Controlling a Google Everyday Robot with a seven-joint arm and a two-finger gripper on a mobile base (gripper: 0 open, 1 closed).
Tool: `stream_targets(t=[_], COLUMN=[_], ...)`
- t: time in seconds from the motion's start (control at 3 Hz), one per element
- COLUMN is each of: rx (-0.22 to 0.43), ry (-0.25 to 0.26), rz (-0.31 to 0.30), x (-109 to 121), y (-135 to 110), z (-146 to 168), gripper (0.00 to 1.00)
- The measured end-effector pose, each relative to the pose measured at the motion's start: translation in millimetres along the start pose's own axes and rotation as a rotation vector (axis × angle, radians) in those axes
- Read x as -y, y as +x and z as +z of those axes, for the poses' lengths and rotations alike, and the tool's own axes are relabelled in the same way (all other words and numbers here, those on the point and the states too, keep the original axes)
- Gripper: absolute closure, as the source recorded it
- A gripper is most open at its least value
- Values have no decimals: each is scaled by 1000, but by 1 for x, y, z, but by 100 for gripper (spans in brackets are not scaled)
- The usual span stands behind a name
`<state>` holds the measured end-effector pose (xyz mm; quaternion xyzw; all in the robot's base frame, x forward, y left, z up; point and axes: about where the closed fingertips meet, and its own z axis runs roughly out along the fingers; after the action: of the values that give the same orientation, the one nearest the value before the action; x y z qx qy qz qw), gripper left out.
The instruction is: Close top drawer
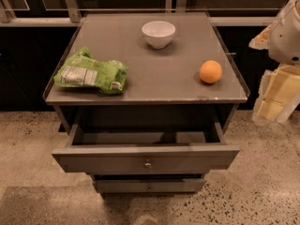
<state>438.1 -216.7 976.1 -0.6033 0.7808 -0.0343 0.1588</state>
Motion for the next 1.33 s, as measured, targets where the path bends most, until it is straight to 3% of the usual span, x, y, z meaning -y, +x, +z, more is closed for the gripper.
stream_targets(t=[0.67, 1.0, 1.33], rx=[8, 66, 183], ry=[5, -8, -60], rz=[10, 44, 149], x=[-5, -27, -65], y=[7, 29, 61], z=[8, 38, 104], gripper=[0, 0, 0])
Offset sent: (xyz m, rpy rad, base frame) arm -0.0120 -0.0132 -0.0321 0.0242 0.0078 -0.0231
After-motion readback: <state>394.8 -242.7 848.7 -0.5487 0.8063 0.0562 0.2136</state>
